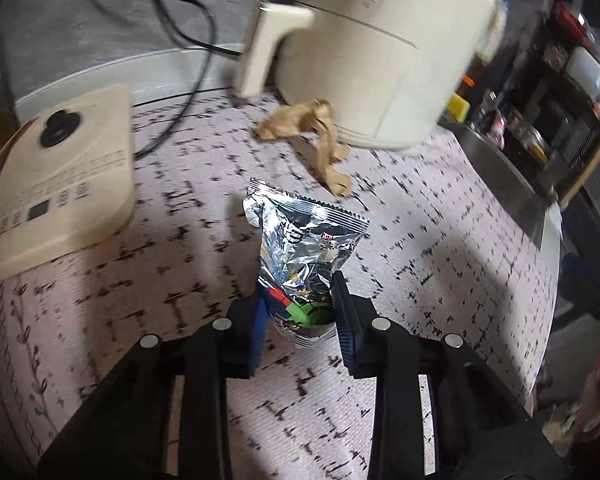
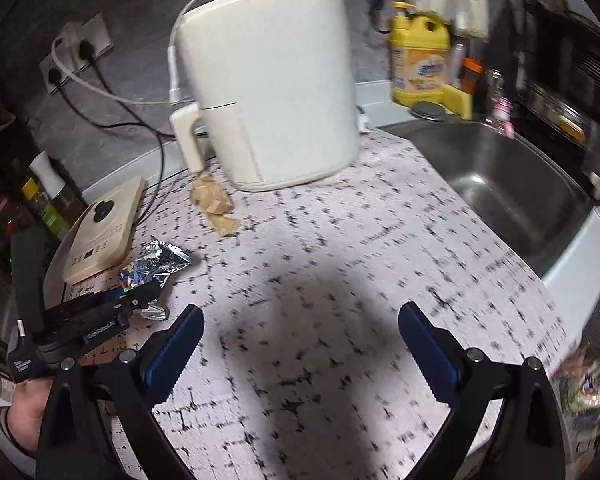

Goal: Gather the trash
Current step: 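Grasp the silver chip bag with the left tool while the right tool grasps the brown paper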

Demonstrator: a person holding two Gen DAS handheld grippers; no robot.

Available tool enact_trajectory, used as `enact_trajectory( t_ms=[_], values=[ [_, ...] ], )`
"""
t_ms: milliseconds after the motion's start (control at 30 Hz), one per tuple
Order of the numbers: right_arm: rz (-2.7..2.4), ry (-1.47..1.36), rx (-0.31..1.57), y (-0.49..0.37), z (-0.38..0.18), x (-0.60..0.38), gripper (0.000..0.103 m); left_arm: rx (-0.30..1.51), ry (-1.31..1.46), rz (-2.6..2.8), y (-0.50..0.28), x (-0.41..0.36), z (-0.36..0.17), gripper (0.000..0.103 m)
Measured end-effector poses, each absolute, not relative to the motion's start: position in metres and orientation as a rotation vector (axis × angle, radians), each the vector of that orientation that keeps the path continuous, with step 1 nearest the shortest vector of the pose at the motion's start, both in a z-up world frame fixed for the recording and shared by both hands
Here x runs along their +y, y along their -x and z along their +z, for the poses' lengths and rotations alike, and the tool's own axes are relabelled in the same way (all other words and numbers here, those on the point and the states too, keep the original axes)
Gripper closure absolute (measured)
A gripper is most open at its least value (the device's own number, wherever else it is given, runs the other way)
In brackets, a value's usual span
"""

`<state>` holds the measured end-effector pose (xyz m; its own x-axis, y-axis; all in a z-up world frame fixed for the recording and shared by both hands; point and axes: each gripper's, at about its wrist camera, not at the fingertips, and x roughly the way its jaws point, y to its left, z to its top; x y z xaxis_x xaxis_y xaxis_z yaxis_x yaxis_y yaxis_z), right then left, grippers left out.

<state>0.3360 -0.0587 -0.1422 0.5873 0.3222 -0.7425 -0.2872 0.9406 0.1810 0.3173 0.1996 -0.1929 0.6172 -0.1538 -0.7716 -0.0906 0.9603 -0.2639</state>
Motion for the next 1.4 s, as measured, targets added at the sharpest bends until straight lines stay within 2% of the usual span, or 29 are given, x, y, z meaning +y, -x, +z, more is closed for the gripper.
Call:
enact_trajectory(
  t_ms=[133,200,733,833,933,967,1000,1400],
  values=[
    [0.445,-0.008,0.871,-0.358,-0.145,-0.028,0.008,0.861,0.333,0.059,-0.301,0.224,-0.18,0.072],
    [0.48,0.016,0.883,-0.37,-0.148,-0.013,0.013,0.839,0.341,0.108,-0.294,0.234,-0.174,0.072],
    [0.663,0.219,0.89,-0.455,-0.18,0.092,0.024,0.756,0.466,0.453,-0.24,0.288,-0.152,0.072],
    [0.66,0.259,0.893,-0.464,-0.19,0.104,0.028,0.749,0.499,0.488,-0.231,0.294,-0.154,0.072],
    [0.645,0.287,0.901,-0.471,-0.198,0.113,0.035,0.742,0.493,0.501,-0.227,0.297,-0.153,0.072],
    [0.642,0.283,0.911,-0.474,-0.2,0.113,0.053,0.738,0.491,0.502,-0.226,0.297,-0.152,0.072],
    [0.649,0.275,0.927,-0.476,-0.203,0.114,0.086,0.732,0.489,0.504,-0.224,0.298,-0.15,0.072],
    [0.692,0.268,0.938,-0.441,-0.191,0.097,0.089,0.711,0.463,0.444,-0.23,0.294,-0.144,0.072]
  ],
)
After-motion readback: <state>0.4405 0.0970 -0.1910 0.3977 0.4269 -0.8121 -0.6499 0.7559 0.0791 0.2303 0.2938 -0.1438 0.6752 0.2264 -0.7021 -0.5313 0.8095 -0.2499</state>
